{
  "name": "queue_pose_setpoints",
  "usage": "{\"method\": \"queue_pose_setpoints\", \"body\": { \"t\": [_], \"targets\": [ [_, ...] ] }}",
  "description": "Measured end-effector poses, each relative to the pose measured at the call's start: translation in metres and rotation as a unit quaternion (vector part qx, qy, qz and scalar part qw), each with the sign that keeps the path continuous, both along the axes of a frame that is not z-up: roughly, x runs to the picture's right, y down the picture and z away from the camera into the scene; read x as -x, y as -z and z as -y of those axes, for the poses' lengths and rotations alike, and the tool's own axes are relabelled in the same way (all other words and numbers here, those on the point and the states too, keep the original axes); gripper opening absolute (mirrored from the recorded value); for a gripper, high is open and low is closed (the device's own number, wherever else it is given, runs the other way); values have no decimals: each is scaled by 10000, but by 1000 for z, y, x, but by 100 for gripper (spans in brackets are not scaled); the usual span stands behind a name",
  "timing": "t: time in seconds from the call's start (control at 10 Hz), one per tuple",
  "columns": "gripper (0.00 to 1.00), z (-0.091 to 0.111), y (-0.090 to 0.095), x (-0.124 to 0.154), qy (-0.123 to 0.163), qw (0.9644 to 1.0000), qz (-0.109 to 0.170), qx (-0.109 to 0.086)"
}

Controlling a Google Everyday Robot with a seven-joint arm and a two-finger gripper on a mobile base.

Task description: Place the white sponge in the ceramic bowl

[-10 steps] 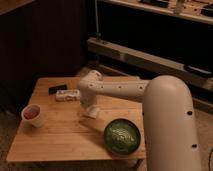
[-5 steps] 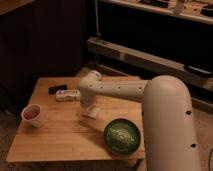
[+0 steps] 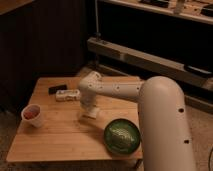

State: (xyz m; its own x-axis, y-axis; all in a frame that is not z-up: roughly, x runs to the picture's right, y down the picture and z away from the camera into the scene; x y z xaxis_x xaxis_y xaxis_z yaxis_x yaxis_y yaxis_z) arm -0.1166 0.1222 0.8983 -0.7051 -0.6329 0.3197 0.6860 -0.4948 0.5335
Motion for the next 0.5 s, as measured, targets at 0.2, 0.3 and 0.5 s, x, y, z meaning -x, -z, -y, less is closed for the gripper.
{"method": "queue_pose_setpoints", "body": {
  "t": [0.2,0.3,0.5],
  "targets": [
    [80,-5,-4,1,0,9999,2,105],
    [77,-7,-6,-1,7,9999,-6,130],
    [58,-1,0,-2,3,10000,0,73]
  ]
}}
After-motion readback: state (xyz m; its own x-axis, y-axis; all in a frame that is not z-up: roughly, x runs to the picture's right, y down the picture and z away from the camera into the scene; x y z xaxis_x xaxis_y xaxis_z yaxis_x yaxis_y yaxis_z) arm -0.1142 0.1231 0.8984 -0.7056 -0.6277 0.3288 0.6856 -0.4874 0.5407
